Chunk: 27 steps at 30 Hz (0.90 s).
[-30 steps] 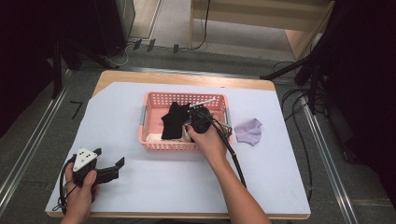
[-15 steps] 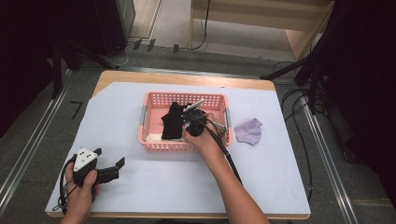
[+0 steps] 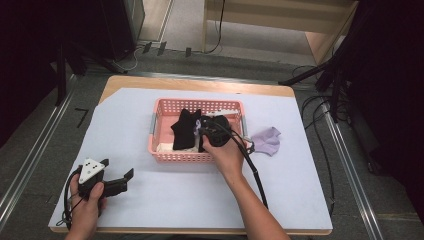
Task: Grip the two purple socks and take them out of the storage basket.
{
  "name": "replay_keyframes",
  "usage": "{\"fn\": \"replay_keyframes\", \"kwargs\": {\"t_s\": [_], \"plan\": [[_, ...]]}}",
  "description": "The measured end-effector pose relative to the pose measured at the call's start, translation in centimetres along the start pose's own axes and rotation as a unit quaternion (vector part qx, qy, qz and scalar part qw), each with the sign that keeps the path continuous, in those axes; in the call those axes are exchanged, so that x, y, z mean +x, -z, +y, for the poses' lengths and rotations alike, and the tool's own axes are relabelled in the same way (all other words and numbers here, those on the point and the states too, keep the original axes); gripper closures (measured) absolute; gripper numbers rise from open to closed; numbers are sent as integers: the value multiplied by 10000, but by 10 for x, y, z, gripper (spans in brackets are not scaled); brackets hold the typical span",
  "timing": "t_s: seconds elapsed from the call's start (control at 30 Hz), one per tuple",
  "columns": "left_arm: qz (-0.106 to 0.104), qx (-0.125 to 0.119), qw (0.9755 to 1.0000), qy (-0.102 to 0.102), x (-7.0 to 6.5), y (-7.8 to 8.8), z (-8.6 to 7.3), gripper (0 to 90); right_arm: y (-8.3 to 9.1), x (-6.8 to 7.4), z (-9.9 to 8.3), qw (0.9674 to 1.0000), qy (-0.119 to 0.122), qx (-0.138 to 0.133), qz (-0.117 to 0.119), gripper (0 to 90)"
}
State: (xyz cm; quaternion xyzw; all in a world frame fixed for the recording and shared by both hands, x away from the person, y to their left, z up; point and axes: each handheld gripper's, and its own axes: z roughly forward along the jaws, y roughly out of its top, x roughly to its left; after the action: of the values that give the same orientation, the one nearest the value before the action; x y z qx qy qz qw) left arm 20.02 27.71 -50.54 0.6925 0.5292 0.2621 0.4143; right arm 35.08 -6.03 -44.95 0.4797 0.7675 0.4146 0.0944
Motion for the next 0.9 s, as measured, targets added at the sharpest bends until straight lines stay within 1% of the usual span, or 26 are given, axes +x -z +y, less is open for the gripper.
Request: {"fn": "replay_keyframes", "kwargs": {"t_s": [0.07,0.1,0.2,0.23,0.3,0.33,0.37,0.4,0.43,0.5,0.53,0.57,0.6,0.63,0.67,0.7,0.73,0.77,0.8,0.83,0.9], "plan": [[3,-1,10000,-1,0,0,0,73,12,0,2,9994,47,-294,173,896],[1,-2,10000,-3,0,0,0,73,19,0,3,9986,59,-423,311,896],[-4,-2,10000,-7,0,0,0,73,37,-1,6,9949,92,-655,762,895],[-2,-1,10000,-6,0,0,0,73,42,-3,6,9944,99,-687,797,895],[0,-3,10000,-8,0,0,0,73,46,-9,5,9949,72,-702,724,894],[1,-6,10000,-6,0,0,0,73,46,-14,4,9970,11,-624,467,893],[1,-2,10000,-9,0,0,0,73,43,-21,3,9985,-64,-530,118,889],[6,-1,10000,-8,0,0,0,73,39,-27,2,9988,-173,-385,-231,884],[2,8,10000,-7,0,0,0,73,35,-34,0,9973,-179,-230,-680,869],[8,16,10000,-2,0,0,0,73,32,-41,-3,9935,-124,-237,-1102,813],[4,11,10000,-6,0,0,0,73,33,-42,-4,9919,-141,-316,-1224,782],[9,18,10000,1,0,0,0,73,35,-41,-4,9919,-119,-477,-1167,744],[30,11,10000,-5,0,0,0,73,38,-40,-3,9931,-37,-625,-995,713],[35,14,10000,-10,0,-1,0,73,40,-35,-2,9940,46,-780,-766,693],[32,30,10000,-19,0,-1,0,73,40,-32,0,9947,57,-806,-641,685],[26,39,10000,-32,0,0,0,73,40,-27,2,9955,91,-769,-546,683],[20,51,10000,-59,0,0,0,73,37,-22,4,9959,172,-709,-530,671],[28,38,10000,-44,-1,0,0,73,33,-16,6,9960,275,-686,-502,653],[22,36,10000,-42,0,0,0,73,28,-11,7,9964,363,-603,-474,634],[7,29,10000,-38,0,0,0,73,22,-6,8,9968,456,-488,-443,603],[11,32,10000,-33,0,0,0,73,6,2,9,9964,669,-202,-485,557]]}}
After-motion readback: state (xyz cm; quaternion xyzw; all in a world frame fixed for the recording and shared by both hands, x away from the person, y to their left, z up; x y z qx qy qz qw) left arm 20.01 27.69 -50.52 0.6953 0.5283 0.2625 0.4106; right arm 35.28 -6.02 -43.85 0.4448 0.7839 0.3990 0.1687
